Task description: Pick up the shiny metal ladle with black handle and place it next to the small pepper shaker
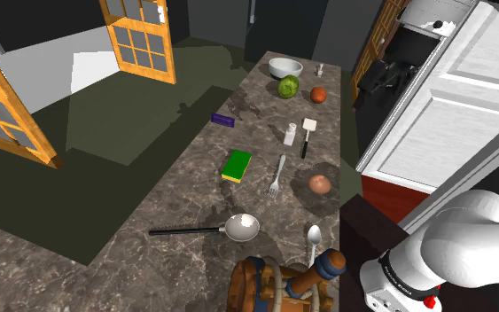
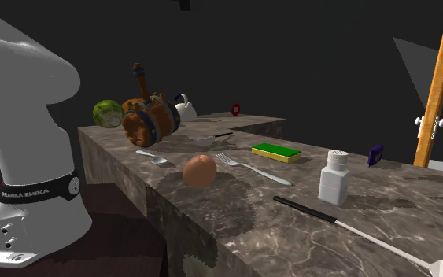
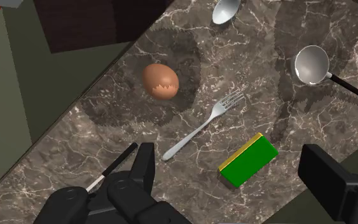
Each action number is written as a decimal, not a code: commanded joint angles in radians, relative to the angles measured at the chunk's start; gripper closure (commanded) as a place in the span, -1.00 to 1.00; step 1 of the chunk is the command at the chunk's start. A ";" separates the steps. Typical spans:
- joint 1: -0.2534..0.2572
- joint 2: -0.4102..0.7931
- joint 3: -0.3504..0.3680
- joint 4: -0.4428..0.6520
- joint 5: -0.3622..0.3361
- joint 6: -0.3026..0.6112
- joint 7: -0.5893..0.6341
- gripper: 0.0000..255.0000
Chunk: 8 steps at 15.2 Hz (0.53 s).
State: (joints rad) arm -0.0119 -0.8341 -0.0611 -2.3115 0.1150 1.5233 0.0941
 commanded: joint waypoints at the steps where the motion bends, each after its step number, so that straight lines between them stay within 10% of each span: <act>1: 0.000 0.000 0.000 0.000 0.000 0.000 0.000 -1.00; 8: 0.093 0.112 0.080 -0.075 0.031 0.206 -0.081 -1.00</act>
State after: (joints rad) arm 0.0664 -0.7383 0.0048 -2.3750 0.1405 1.6977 0.0237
